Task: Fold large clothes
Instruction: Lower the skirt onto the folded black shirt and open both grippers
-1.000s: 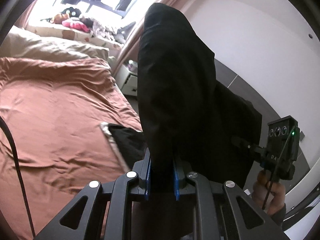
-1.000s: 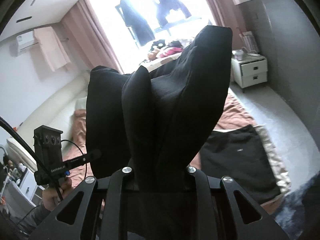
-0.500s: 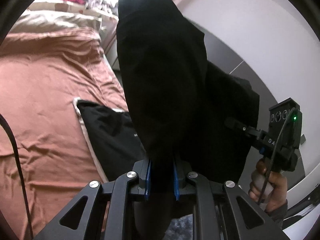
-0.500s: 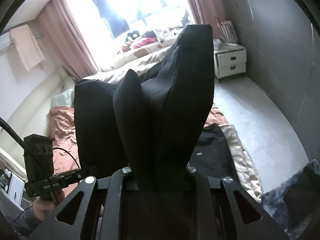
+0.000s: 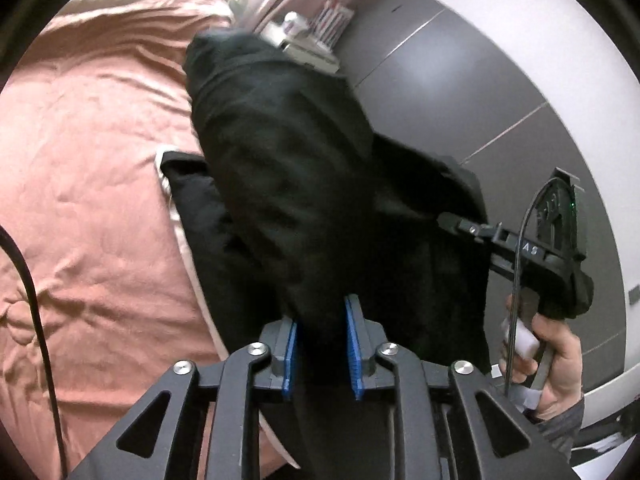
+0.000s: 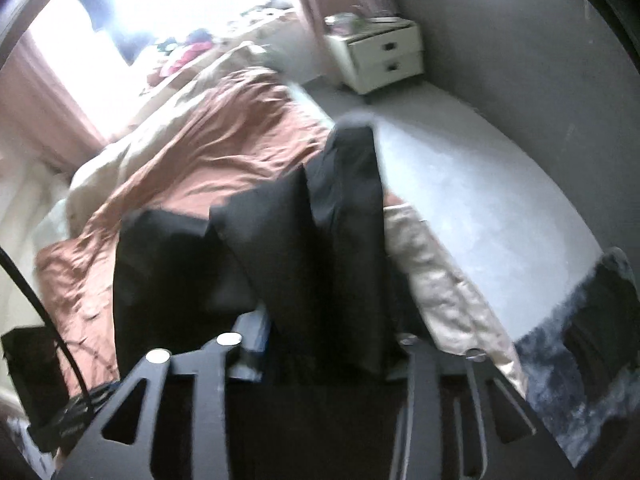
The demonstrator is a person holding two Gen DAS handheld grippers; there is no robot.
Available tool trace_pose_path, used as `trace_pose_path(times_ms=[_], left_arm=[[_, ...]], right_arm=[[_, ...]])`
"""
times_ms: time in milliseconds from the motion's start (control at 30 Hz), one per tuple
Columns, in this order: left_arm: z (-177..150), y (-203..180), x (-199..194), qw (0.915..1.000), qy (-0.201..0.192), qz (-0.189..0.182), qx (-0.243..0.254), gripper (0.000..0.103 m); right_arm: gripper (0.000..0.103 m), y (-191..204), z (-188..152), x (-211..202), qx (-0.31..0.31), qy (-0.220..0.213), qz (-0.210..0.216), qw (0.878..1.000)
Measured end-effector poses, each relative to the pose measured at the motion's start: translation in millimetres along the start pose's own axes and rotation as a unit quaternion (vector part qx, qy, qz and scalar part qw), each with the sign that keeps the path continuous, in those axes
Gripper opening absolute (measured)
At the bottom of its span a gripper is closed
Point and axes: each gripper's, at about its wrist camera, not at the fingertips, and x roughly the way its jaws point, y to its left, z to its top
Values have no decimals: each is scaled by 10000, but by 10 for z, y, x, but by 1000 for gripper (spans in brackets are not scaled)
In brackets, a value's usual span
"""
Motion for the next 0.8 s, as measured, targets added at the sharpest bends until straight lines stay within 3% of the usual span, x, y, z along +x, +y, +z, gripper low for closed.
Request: trace_pose_path(times_ms=[33, 67, 200, 267, 533, 600, 767, 800], left_arm=[[7, 54, 47, 10000, 40, 68, -31, 28], [24, 108, 110, 9999, 86, 142, -43, 30], [69, 241, 220, 9996, 264, 76, -52, 52], [109, 239, 192, 9996, 265, 30, 74, 52], [228, 377, 162, 9992, 165, 205, 303, 52], [274, 430, 196, 9992, 162, 189, 308, 52], [378, 512, 333, 9980, 148, 329, 516, 46], [395, 527, 361, 9980, 158, 313, 534, 44]], right_arm=[[70, 13, -5, -14, 128, -61, -68, 9999], [75, 21, -21, -65, 232, -171, -147, 9995], [75, 48, -248, -407, 493, -438, -299, 9974], [75, -28, -531, -570, 557, -519, -526, 9957], [75, -435, -1888, -1232, 1440, -909, -523, 9840], [75, -509, -2091, -1246, 1684, -864, -327, 9814], [74, -566, -2413, -1045, 2155, -648, 671, 9720], [64, -541, -2429, -999, 2152, -661, 745, 9715]])
